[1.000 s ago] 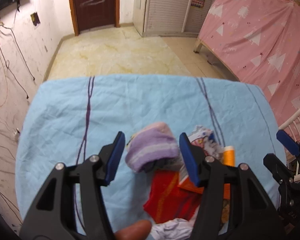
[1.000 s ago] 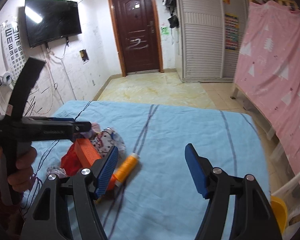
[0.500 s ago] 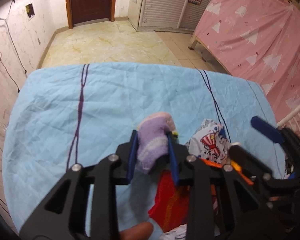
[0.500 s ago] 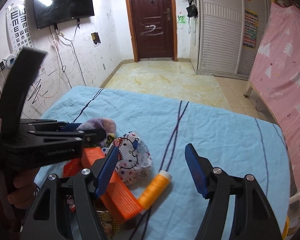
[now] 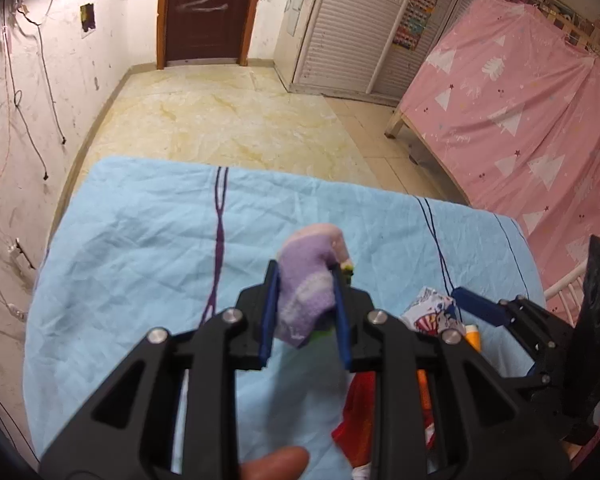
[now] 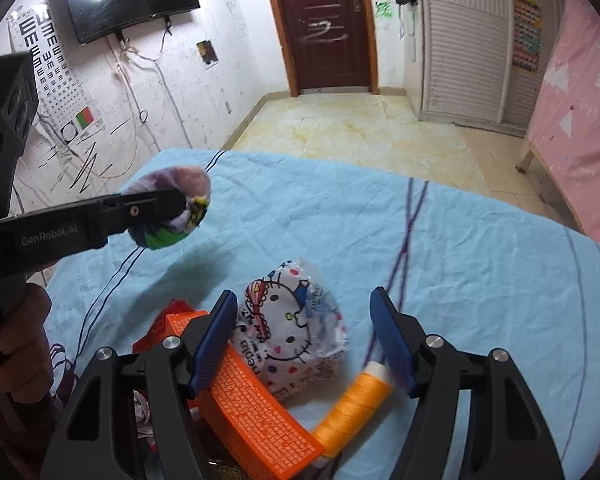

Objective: Collect trash
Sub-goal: 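Grasp the purple sock with the left tool while the right tool grasps the Hello Kitty bag, then lift and carry the purple sock and Hello Kitty bag toward the yellow bin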

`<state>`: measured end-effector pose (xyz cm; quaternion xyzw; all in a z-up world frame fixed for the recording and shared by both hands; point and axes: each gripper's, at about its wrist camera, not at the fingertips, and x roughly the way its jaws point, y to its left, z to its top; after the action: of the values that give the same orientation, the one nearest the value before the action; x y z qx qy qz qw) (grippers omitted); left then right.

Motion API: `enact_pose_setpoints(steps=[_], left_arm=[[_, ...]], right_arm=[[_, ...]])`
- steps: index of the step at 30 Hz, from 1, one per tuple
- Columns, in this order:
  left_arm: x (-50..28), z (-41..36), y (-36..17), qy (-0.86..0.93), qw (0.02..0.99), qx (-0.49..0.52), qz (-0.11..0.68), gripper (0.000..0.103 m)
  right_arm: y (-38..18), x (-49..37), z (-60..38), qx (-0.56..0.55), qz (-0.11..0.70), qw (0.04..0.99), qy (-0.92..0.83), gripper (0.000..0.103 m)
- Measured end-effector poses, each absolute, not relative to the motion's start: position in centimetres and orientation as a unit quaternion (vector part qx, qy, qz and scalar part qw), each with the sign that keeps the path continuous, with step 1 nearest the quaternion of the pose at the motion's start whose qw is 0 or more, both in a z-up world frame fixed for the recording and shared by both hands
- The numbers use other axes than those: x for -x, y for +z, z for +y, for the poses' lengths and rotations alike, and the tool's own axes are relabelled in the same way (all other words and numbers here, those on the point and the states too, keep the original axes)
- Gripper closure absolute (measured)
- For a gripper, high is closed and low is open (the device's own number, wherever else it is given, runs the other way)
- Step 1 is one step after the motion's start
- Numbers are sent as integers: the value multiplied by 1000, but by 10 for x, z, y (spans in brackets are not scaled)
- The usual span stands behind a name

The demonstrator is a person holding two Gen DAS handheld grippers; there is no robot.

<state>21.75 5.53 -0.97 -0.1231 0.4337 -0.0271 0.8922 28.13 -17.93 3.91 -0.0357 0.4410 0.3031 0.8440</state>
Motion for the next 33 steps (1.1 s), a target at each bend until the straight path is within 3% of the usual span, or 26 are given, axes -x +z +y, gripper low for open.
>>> enact_pose_setpoints(steps=[2,4,6,10,33], left_arm=[[-217,56,-10,-27,892,123,433,80],[-218,56,-10,-25,893,121,433,80],[-218,57,-11,-22,893,119,433,80],[-217,56,-10,-16,897,109,428,80],[-196,32,11,-14,913,85,399,80]], right_arm=[[39,-281,-176,38,443,843,304,41],[39,-282,-173,37,443,842,307,59],[40,-282,-168,42,442,843,304,67],[42,-279,-165,49,433,849,297,73],[88,-266,-204,7,334,908,254,74]])
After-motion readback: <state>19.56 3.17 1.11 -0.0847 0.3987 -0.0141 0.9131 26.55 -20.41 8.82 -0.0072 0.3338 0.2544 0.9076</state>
